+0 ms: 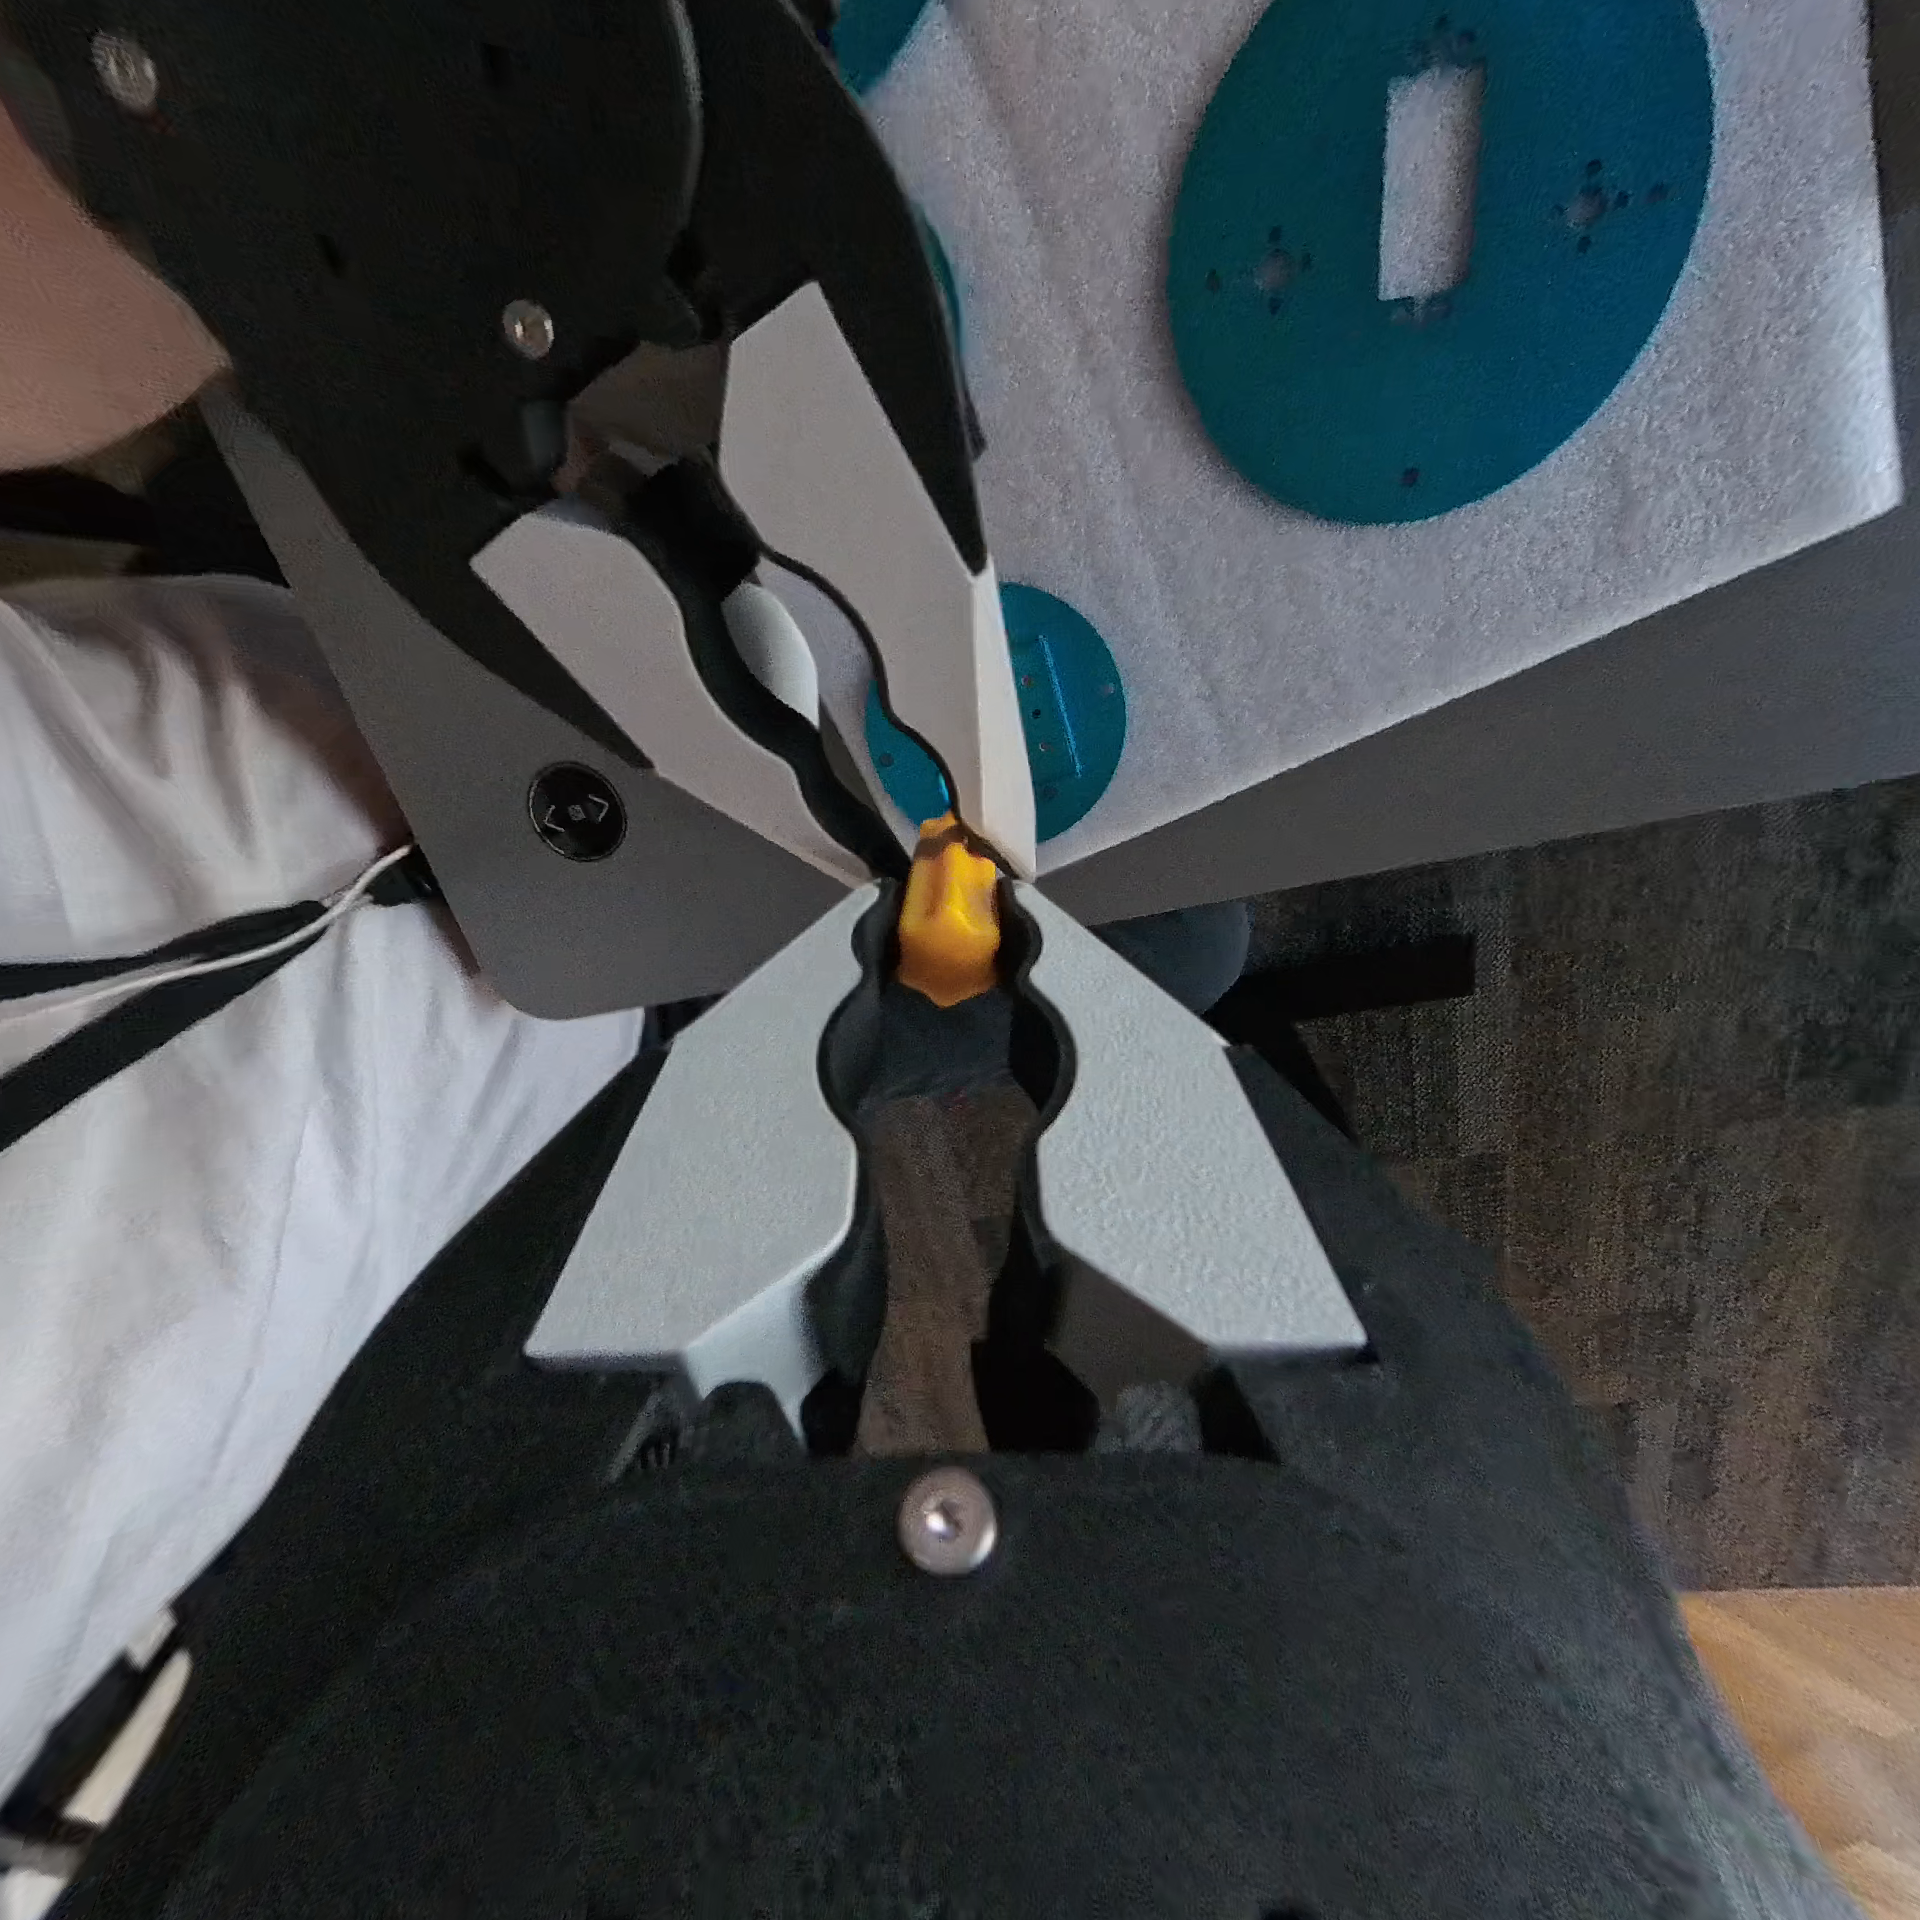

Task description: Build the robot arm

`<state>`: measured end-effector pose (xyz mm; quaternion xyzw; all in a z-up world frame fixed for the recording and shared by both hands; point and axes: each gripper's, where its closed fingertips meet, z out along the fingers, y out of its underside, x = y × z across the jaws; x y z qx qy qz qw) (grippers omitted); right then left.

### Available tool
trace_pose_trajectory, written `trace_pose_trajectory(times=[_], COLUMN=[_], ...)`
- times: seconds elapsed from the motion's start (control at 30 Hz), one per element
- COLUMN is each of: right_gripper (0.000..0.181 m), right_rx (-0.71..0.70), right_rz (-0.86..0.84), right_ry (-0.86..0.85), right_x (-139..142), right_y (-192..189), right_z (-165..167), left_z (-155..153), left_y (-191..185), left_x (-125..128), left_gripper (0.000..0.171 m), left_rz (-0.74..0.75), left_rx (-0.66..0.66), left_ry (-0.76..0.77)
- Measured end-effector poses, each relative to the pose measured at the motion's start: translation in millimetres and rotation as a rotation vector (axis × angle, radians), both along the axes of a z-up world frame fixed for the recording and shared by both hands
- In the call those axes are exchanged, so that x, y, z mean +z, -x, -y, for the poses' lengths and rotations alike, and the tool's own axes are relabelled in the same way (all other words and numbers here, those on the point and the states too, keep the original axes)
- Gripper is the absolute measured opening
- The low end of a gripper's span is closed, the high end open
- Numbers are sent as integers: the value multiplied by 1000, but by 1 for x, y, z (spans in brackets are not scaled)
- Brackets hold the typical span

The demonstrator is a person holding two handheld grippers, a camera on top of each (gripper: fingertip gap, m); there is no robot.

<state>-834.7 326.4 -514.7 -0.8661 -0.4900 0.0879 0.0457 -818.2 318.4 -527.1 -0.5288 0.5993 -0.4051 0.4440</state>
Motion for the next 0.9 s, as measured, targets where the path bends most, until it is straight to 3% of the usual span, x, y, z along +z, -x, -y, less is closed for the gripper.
trace_pose_trajectory(times=[0.1,0.2,0.3,0.43,0.47,0.53,0.63,0.73,0.8,0.9], right_gripper=[26,19,19,16,17,16,25,18,18,18], right_rx=[252,368,284,-99,-126,-72,192,332,339,132], right_rz=[14,40,70,49,51,87,97,92,95,136], right_ry=[-67,-120,-73,16,24,37,-33,-113,-108,-28], right_x=[1,2,1,0,0,0,0,2,2,1], right_y=[2,1,0,-2,-3,-6,-2,4,3,-3], right_z=[4,0,1,-2,0,7,8,3,3,4], left_z=[1,1,1,-6,-4,1,1,2,3,2], left_y=[3,5,6,2,1,0,3,6,6,2], left_x=[0,0,0,-5,-5,-6,-6,-6,-5,-8], left_gripper=[17,16,16,18,17,16,16,16,16,15], left_rz=[8,10,9,-35,-41,-40,-31,-26,-17,-31], left_rx=[-26,-40,-31,55,53,14,-15,-36,-50,-33], left_ry=[8,13,21,-56,-65,-48,-32,-26,-8,2])
